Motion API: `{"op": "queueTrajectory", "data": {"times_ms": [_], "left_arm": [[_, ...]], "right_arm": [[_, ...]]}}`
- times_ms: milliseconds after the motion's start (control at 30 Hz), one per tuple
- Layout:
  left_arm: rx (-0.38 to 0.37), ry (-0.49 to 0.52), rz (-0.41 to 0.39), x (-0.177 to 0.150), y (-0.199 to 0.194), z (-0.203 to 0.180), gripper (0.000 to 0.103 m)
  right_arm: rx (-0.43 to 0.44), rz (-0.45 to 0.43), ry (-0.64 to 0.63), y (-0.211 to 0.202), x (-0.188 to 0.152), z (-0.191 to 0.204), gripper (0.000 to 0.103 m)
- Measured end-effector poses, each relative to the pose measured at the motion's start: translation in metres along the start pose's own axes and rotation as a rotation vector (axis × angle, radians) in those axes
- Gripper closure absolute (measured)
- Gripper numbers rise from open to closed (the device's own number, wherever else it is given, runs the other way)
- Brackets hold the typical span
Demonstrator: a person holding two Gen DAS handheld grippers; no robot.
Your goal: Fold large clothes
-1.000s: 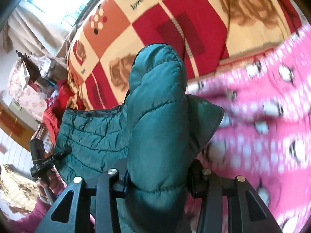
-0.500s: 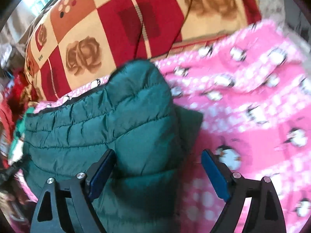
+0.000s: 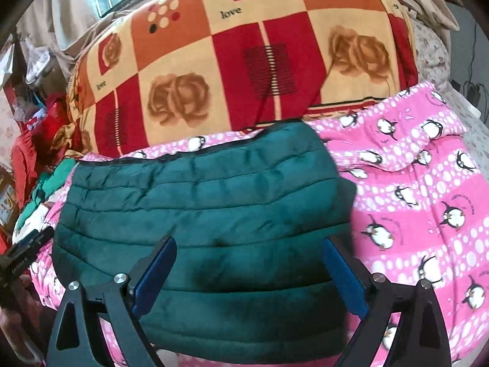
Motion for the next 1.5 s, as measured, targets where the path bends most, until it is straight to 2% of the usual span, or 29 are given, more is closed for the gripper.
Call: {"op": "queueTrajectory", "data": {"times_ms": [133, 367, 867, 1500], "left_arm": [[0.012, 0.01, -0.01, -0.006, -0.003, -0.016, 0.018], [0.017, 0.017, -0.003, -0.013, 0.003, -0.031, 0.018], [0.024, 0.031, 0.002, -0.022, 0.011, -0.041, 0.018], [0.022, 0.024, 0.031, -0.025, 0.021, -0.04, 0.018]], "right_arm": [[0.003, -0.017, -0.004, 0.004, -0.006, 0.019, 0.009], [-0.004, 0.007, 0.003, 0.019, -0.02, 0.037, 0.009], [-0.044, -0.016, -0.044, 0.022, -0.022, 0.05, 0.009], [-0.053, 0.006, -0.059, 0.032, -0.023, 0.052, 0.009]]}}
Point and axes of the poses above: each gripper's, at about its wrist camera, not at the fingertips, and y roughly the way its jaws point, z to its left, x to its top, the point moved 4 cm from there along y, roughly the way its jaws point, and after that the axes turned 10 degrees about z, right-handed, at the moved point
